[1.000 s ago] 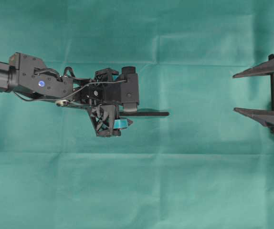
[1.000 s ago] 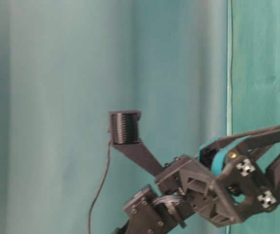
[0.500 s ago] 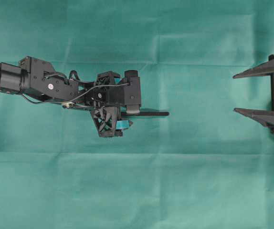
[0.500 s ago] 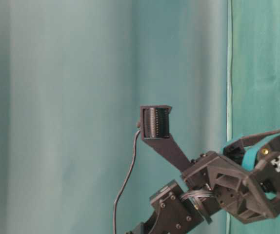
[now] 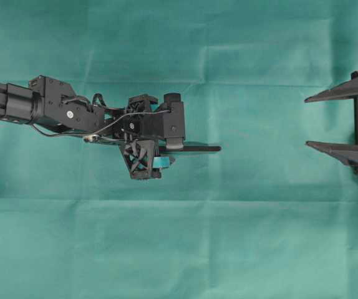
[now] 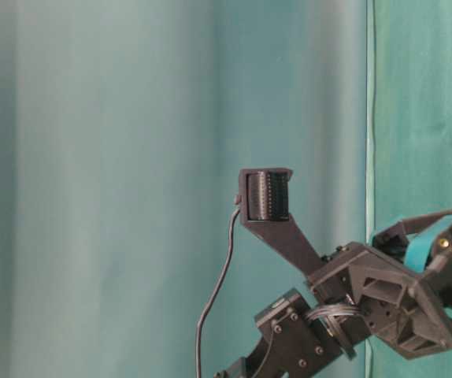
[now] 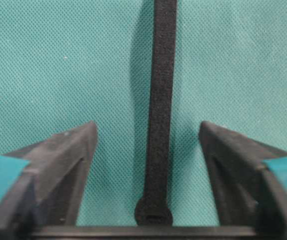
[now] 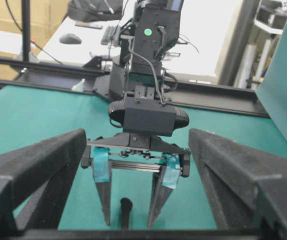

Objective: Peel off the Velcro with your right arm.
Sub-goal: 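Close the left gripper on the strap's looped end, then lift the strap upright with the left gripper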

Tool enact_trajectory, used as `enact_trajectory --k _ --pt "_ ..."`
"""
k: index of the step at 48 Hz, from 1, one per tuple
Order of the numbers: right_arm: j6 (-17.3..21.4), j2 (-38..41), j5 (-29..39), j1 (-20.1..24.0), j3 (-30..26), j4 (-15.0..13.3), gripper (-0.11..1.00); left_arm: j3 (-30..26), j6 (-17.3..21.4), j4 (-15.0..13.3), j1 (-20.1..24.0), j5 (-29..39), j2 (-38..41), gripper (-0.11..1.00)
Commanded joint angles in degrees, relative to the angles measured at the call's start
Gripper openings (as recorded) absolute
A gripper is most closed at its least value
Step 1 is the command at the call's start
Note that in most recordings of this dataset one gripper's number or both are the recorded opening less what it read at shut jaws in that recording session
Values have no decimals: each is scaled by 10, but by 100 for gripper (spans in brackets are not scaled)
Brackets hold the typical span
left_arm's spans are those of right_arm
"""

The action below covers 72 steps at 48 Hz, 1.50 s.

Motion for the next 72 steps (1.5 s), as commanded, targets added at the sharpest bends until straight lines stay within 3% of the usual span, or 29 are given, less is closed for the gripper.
enact_trajectory --k 1,8,12,40,72 --pt "0 2 -7 2 -5 -1 75 -5 0 -1 2 -4 -9 64" --pt "0 2 -6 2 -4 -1 75 -1 -1 -1 2 1 -10 22" --pt "0 2 -6 2 -4 -1 75 1 -1 -1 2 4 -11 10" --pt "0 2 -7 2 -1 -1 75 -5 -1 -2 -1 28 -49 10" --pt "-2 1 -7 2 -6 0 75 5 -4 -2 -27 32 -200 10"
